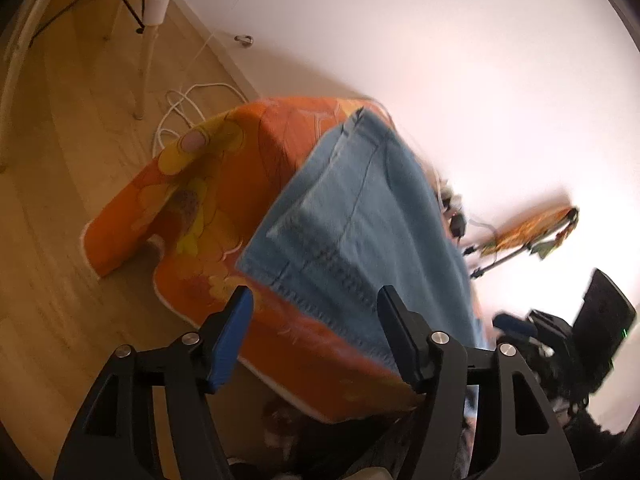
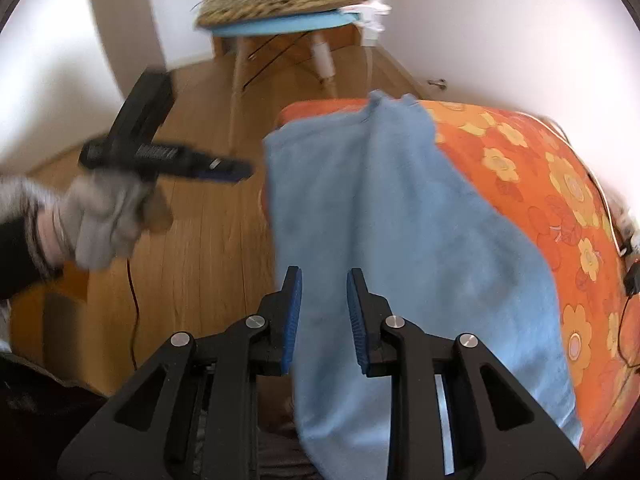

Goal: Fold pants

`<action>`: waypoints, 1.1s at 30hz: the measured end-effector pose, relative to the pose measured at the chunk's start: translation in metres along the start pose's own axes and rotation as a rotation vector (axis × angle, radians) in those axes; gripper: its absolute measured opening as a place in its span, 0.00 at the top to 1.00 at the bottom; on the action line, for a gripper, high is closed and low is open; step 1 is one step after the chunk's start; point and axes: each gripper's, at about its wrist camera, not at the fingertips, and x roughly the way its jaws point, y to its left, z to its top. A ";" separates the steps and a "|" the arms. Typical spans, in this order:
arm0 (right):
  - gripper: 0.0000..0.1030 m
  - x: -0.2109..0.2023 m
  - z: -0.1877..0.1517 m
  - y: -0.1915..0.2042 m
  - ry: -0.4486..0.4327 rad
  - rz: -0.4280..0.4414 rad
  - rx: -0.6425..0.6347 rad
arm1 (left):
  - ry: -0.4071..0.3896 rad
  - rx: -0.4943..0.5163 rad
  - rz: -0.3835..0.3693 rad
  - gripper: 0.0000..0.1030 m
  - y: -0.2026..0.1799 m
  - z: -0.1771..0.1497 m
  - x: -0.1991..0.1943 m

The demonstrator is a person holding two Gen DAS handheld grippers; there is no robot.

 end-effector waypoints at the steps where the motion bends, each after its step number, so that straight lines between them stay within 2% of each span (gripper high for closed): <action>1: 0.77 0.000 0.008 -0.010 -0.007 0.010 0.030 | -0.010 -0.017 -0.015 0.38 0.002 0.001 -0.001; 5: 0.77 0.003 0.046 -0.036 -0.036 0.063 0.115 | -0.060 -0.039 -0.062 0.38 0.010 -0.005 -0.005; 7: 0.77 0.007 0.066 -0.032 -0.044 0.086 0.090 | -0.062 -0.021 -0.053 0.38 0.013 -0.010 -0.003; 11: 0.77 0.033 0.094 0.006 -0.011 0.125 -0.022 | -0.066 0.001 -0.015 0.38 0.026 -0.019 0.002; 16: 0.77 0.083 0.101 0.052 0.063 0.113 -0.149 | -0.063 0.046 0.043 0.40 0.037 -0.026 -0.002; 19: 0.77 0.112 0.097 0.076 0.104 0.059 -0.252 | -0.067 0.031 0.045 0.40 0.045 -0.025 -0.005; 23: 0.77 0.133 0.090 0.093 0.133 -0.045 -0.377 | -0.057 0.021 0.008 0.40 0.049 -0.017 0.005; 25: 0.86 0.135 0.090 0.094 0.136 -0.071 -0.403 | -0.047 0.042 0.010 0.40 0.047 -0.014 0.015; 26: 0.95 0.135 0.091 0.090 0.139 -0.071 -0.387 | -0.041 0.080 0.044 0.40 0.044 -0.013 0.022; 29: 0.97 0.129 0.096 0.071 0.146 0.007 -0.284 | 0.001 0.287 0.165 0.40 0.029 -0.012 0.043; 30: 0.97 0.126 0.097 0.064 0.144 0.026 -0.247 | 0.013 0.368 0.193 0.46 0.023 -0.013 0.049; 31: 0.97 0.124 0.098 0.059 0.141 0.044 -0.220 | 0.020 0.416 0.201 0.50 0.019 -0.014 0.053; 33: 0.97 0.117 0.100 0.048 0.129 0.075 -0.167 | 0.055 0.490 0.168 0.57 0.012 -0.016 0.060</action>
